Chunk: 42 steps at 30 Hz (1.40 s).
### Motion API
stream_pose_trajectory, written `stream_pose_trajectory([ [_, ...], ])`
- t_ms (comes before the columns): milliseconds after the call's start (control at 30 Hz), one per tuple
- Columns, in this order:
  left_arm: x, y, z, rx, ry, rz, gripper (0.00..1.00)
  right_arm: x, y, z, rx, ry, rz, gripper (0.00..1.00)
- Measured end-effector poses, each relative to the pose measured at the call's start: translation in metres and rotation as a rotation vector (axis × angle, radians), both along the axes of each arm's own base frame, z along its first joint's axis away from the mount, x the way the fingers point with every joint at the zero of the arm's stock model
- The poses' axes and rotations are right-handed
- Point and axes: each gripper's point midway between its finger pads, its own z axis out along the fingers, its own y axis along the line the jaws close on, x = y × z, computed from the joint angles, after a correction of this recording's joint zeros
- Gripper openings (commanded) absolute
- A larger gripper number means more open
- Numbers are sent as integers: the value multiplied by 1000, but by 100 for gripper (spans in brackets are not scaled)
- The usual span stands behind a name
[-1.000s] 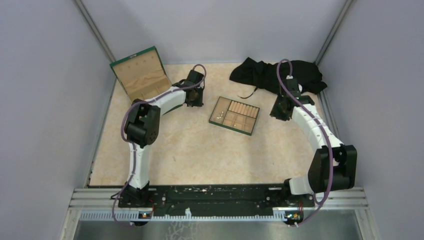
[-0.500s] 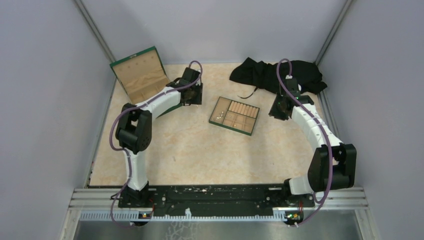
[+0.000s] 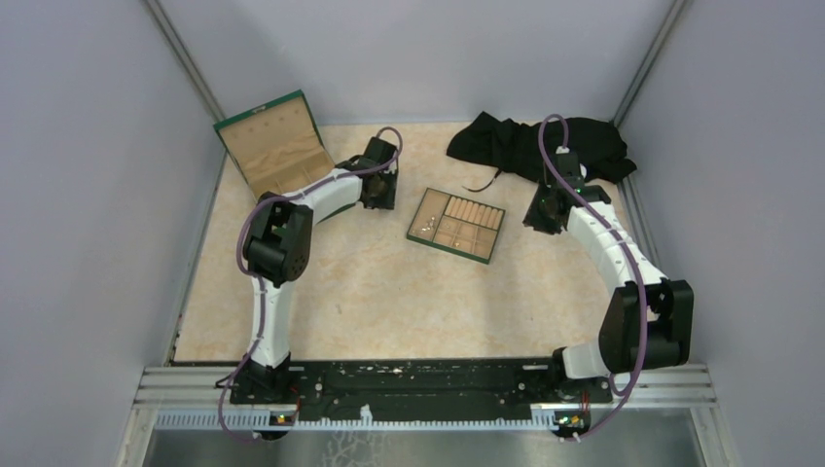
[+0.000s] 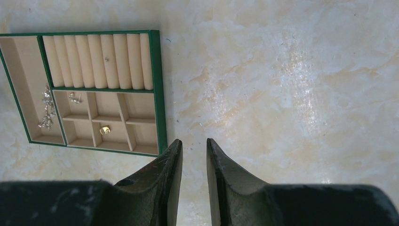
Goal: Organize the mixed jewelry
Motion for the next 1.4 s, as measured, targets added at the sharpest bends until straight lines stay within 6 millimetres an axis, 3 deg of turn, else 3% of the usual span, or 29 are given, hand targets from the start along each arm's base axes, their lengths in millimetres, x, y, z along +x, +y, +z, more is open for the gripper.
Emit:
stream_pose_trajectory([
  [567,3,6,-2,14,-3,4,5,0,0,0,-1,1,-3,25],
  [833,1,5,3,9,-4,-9,5,0,0,0,0,0,-2,25],
  [1100,-10,-3,47,-32,-42,-47,5,0,0,0,2,-2,-1,25],
  [1233,-27,-23,70,-48,-54,-117,6,1,1,1,4,-5,0,25],
  [1400,-65,-87,88,-64,-56,-279,6,1,0,1,3,-4,-1,25],
])
